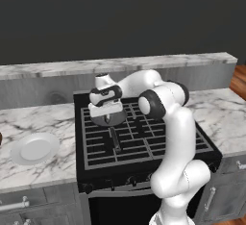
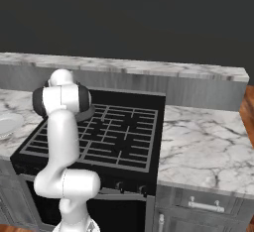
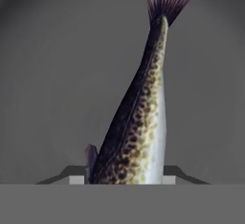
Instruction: Place the fish on the plate and place the sweet potato on the same plate.
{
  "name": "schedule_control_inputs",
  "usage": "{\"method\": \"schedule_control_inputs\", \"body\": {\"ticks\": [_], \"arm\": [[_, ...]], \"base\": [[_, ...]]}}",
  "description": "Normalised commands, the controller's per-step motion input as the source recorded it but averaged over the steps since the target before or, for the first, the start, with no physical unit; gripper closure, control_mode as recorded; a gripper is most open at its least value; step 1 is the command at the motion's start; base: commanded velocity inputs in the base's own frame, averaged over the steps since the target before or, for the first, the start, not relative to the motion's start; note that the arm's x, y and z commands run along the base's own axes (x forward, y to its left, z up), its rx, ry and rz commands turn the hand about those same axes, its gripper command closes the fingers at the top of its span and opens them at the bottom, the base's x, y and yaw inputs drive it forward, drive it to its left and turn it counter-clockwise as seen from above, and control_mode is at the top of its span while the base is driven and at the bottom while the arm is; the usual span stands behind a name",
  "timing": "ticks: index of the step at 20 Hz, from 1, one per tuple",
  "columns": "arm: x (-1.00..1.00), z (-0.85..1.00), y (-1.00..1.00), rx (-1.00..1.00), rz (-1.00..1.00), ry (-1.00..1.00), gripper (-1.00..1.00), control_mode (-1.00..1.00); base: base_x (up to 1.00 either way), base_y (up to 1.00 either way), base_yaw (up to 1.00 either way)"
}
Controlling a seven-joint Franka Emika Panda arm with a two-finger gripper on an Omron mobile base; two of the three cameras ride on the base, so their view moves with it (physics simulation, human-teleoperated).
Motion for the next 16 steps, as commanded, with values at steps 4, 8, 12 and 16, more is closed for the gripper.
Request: {"method": "schedule_control_inputs", "body": {"ticks": [4,8,12,16], "arm": [[-0.09,0.02,-0.12,0.04,0.00,-0.01,1.00,-1.00],[-0.15,0.24,-0.01,0.00,0.00,-0.08,1.00,-1.00],[-0.25,0.44,0.00,0.00,0.00,-0.14,1.00,-1.00],[-0.38,0.47,0.00,0.00,0.00,-0.13,1.00,-1.00]], "base": [[0.00,0.00,0.00],[0.00,0.00,0.00],[0.00,0.00,0.00],[0.00,0.00,0.00]]}}
